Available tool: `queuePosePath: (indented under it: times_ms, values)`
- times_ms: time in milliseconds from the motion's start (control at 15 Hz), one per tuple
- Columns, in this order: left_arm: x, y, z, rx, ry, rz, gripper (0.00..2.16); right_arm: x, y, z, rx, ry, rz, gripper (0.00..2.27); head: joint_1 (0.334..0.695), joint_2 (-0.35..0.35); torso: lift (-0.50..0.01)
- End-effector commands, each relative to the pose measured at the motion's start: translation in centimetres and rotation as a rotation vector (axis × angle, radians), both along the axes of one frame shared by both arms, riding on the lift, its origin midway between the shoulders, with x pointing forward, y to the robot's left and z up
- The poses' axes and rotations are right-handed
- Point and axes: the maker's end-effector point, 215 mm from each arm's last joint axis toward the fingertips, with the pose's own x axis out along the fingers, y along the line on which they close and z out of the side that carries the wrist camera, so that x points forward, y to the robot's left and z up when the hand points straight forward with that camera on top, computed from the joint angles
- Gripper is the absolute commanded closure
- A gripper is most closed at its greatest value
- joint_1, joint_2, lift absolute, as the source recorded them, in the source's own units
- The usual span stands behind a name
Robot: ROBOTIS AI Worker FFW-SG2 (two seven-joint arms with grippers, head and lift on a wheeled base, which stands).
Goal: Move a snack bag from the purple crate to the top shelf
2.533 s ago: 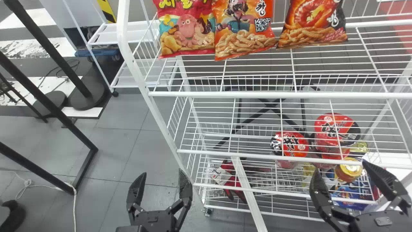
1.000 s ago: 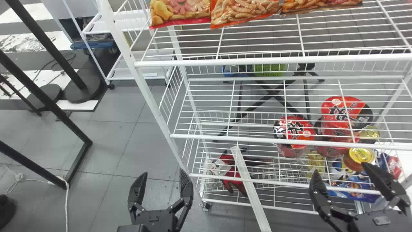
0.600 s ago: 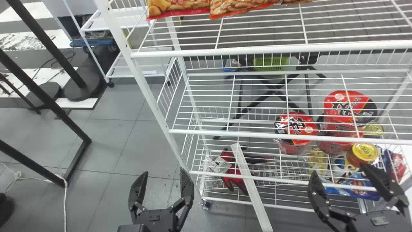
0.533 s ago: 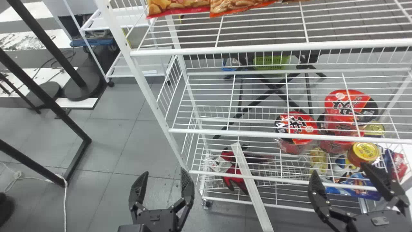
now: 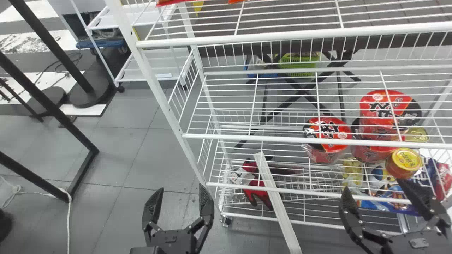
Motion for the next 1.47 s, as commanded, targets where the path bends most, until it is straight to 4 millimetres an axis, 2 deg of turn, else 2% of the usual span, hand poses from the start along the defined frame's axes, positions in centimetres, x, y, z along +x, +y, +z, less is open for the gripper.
queuePosePath:
  times_ms: [0,1400]
  values:
    - [-0.06,-0.03,0.17,-0.001,-0.004,0.0,0.12,-0.05,0.04,0.06,-0.002,-0.001,0.002,0.06,0.695,0.233,-0.36]
    - [-0.3,0.08,-0.01,0.001,0.0,0.002,0.12,-0.15,0.32,-0.19,0.0,0.004,0.006,0.06,0.695,0.239,-0.443]
